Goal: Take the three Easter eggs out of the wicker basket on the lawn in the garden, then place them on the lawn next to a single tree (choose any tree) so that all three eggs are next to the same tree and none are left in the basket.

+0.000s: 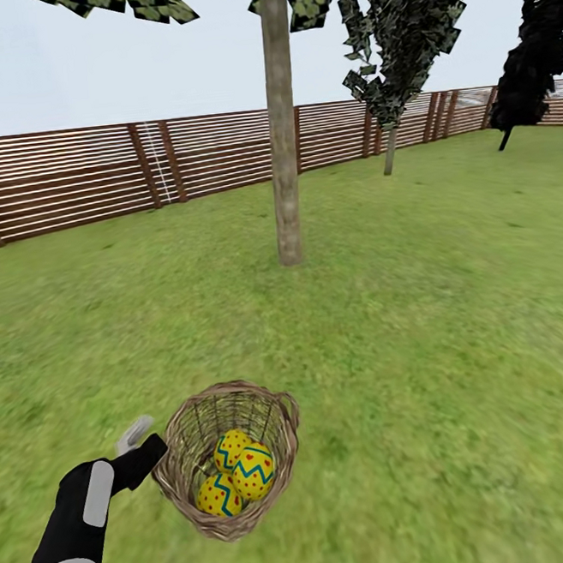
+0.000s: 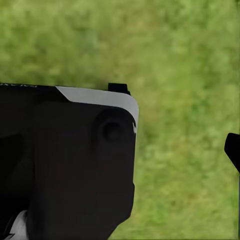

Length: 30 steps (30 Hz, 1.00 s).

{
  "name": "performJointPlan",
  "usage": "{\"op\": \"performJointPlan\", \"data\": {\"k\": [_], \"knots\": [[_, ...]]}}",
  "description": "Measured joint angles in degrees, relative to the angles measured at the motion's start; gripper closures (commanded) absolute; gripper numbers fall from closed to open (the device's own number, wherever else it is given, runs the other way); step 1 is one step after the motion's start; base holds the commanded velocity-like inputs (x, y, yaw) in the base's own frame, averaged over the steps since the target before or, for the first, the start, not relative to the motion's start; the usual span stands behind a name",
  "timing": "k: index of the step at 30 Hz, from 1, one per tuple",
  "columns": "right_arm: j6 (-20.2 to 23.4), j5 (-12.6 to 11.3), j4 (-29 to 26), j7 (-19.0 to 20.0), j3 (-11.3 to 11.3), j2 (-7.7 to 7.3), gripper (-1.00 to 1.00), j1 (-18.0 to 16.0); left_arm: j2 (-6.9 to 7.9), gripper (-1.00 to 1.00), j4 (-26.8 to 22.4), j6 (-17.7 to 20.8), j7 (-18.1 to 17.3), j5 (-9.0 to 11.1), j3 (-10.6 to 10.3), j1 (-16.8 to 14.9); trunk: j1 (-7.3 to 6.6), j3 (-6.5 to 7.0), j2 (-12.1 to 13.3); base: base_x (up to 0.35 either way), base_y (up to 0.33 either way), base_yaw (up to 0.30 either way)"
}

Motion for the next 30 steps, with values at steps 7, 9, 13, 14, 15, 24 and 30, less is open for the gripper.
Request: {"op": "performJointPlan", "data": {"k": [7, 9, 13, 14, 15, 24, 30], "knots": [[0.1, -0.2, 0.0, 0.0, 0.0, 0.00, -1.00, 0.0, 0.00, 1.00, 0.0, 0.0, 0.0, 0.0, 0.0, 0.0, 0.00, 0.00, 0.0, 0.217, 0.000, 0.049], [0.2, -0.2, 0.0, 0.0, 0.0, 0.00, -1.00, 0.0, 0.00, 1.00, 0.0, 0.0, 0.0, -0.4, 0.0, 0.0, 0.00, 0.00, 0.0, 0.217, 0.000, 0.000], [0.1, -0.1, 0.0, 0.0, 0.0, 0.00, -1.00, 0.0, 0.00, 1.00, 0.0, 0.0, 0.0, -0.4, 0.0, 0.0, 0.00, 0.00, 0.0, 0.217, 0.000, 0.000], [0.1, -0.1, 0.1, 0.0, 0.0, -0.05, -1.00, 0.0, 0.00, 1.00, 0.0, 0.0, 0.1, -0.3, 0.0, 0.0, 0.00, 0.00, 0.0, 0.217, 0.000, 0.000], [0.1, 0.0, 0.1, 0.0, 0.0, -0.08, -1.00, 0.0, 0.00, 1.00, 0.0, 0.0, 0.0, -0.3, 0.1, 0.0, 0.00, 0.00, 0.0, 0.217, 0.000, 0.000], [0.1, 0.2, 0.0, 0.0, 0.0, -0.09, -1.00, 0.0, 0.00, 1.00, 0.1, 0.0, 0.1, -0.6, 0.1, 0.0, 0.00, 0.00, 0.0, 0.217, 0.000, 0.000], [0.1, 0.3, 0.1, 0.0, 0.0, -0.09, -1.00, 0.0, 0.00, 1.00, 0.1, 0.0, 0.1, -0.5, 0.1, 0.0, 0.00, 0.00, 0.0, 0.217, 0.000, 0.000]]}}
